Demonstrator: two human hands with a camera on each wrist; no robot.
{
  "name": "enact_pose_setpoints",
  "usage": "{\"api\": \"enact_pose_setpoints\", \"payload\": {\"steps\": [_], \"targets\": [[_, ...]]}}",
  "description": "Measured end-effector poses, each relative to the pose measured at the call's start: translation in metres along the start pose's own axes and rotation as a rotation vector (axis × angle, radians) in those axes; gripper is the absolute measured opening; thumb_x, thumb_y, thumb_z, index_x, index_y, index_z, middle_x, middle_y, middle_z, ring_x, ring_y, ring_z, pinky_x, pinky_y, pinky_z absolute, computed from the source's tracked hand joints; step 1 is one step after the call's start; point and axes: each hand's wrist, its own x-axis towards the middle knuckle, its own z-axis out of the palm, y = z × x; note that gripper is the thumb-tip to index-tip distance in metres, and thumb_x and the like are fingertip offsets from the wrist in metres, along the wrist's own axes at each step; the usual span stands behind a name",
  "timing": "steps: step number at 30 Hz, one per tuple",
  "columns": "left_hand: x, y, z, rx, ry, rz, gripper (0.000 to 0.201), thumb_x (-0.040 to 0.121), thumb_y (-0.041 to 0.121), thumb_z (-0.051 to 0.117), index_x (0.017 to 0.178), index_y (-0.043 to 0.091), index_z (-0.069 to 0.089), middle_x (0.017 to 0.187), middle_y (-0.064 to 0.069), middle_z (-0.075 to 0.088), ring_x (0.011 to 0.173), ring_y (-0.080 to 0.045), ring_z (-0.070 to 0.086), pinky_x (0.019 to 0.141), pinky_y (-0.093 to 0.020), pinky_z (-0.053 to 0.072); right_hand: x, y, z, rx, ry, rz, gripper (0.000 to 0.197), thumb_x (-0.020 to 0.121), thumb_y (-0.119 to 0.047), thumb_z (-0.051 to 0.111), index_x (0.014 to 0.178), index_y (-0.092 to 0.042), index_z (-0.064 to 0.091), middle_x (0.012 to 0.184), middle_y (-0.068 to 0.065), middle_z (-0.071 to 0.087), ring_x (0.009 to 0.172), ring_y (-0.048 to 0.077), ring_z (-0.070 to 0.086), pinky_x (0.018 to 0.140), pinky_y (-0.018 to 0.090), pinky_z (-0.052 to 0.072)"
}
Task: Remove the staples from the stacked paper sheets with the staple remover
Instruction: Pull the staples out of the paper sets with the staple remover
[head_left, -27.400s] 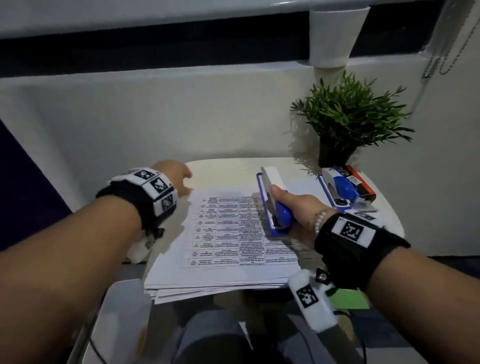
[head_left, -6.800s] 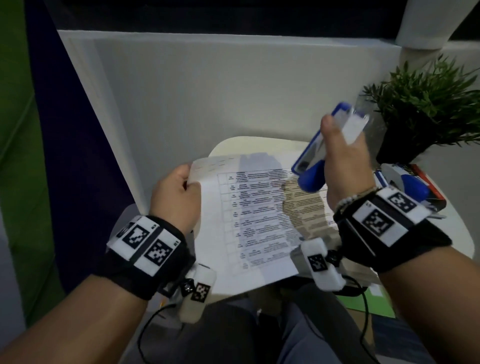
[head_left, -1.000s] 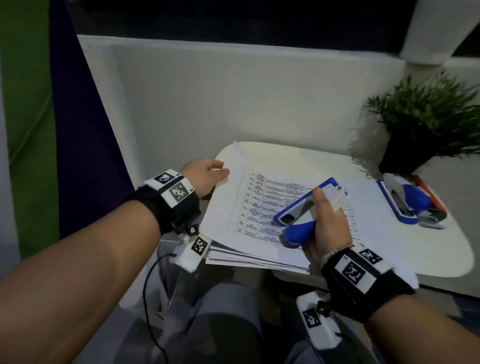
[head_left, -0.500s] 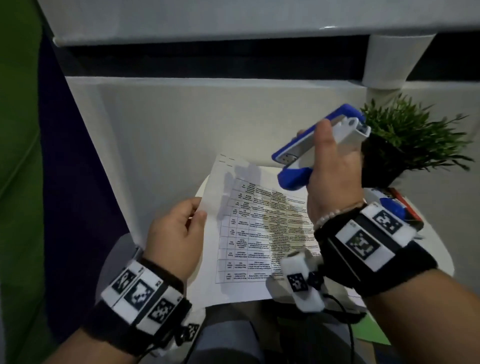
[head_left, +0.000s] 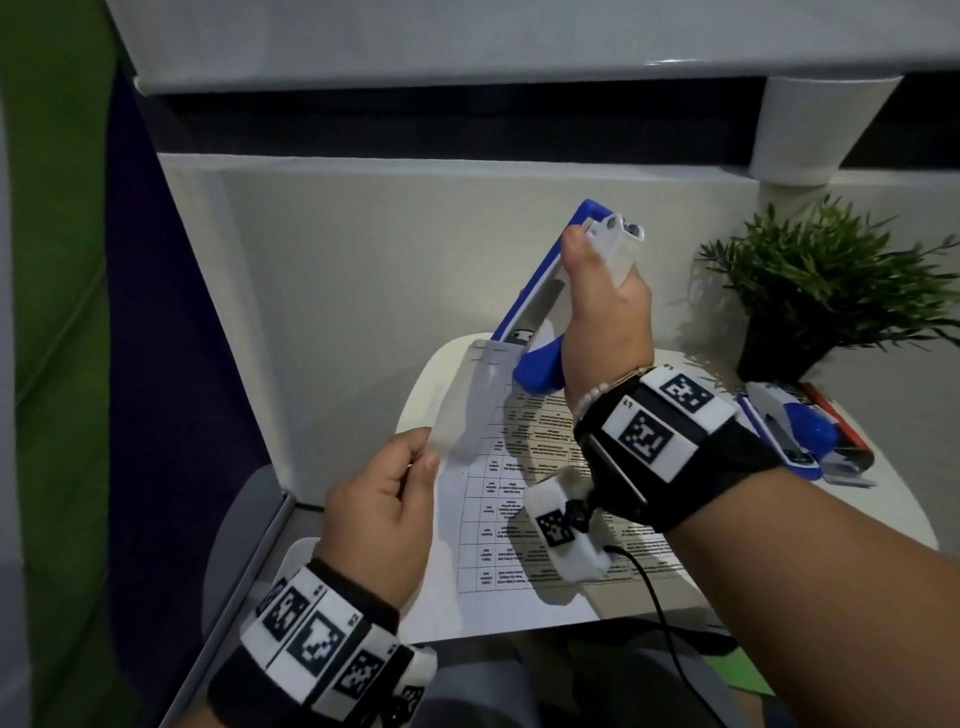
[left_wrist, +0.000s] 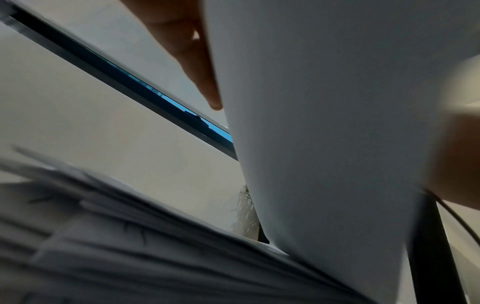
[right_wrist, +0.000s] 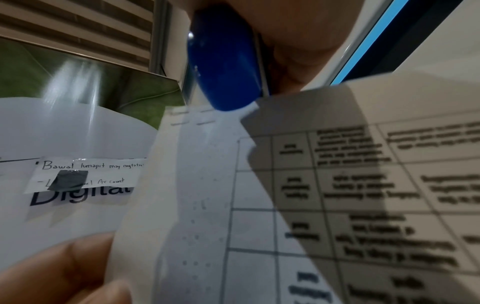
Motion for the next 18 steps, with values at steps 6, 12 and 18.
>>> {"api": "enact_pose_setpoints", "payload": {"steps": [6, 12, 18], "targets": [[-0.003, -0.003, 0.001, -0.016, 0.021, 0.077, 0.029, 0.084, 0.042, 0.043, 0.108, 0.034, 0.058, 0.082, 0.015, 0.069, 0.076, -0.006, 0.065, 0.068, -0.036, 0.057, -0.001, 0.001, 0.006, 0.002, 0.002, -0.018, 0.031, 0.094, -0.030, 0.054, 0.066, -0.021, 0.043, 0.049, -0.012, 0.041, 0.042, 0.000, 0.039, 0.044, 0.012, 0.036], [-0.003, -0.005, -0.002, -0.041, 0.006, 0.051, 0.029, 0.085, 0.041, 0.044, 0.108, 0.033, 0.059, 0.089, 0.015, 0.068, 0.077, -0.007, 0.065, 0.068, -0.037, 0.057, -0.003, 0.001, 0.010, 0.011, -0.040, -0.065, 0.033, 0.096, -0.027, 0.051, 0.065, -0.021, 0.039, 0.042, -0.015, 0.039, 0.040, -0.001, 0.037, 0.044, 0.010, 0.035], [-0.002, -0.001, -0.004, -0.157, -0.081, -0.057, 0.027, 0.076, 0.048, 0.051, 0.102, 0.053, 0.060, 0.094, 0.021, 0.069, 0.085, -0.005, 0.067, 0.072, -0.030, 0.058, -0.005, 0.003, 0.014, -0.018, -0.115, -0.109, 0.027, 0.082, -0.041, 0.051, 0.065, -0.022, 0.043, 0.047, -0.013, 0.041, 0.046, 0.005, 0.042, 0.048, 0.017, 0.040]]}}
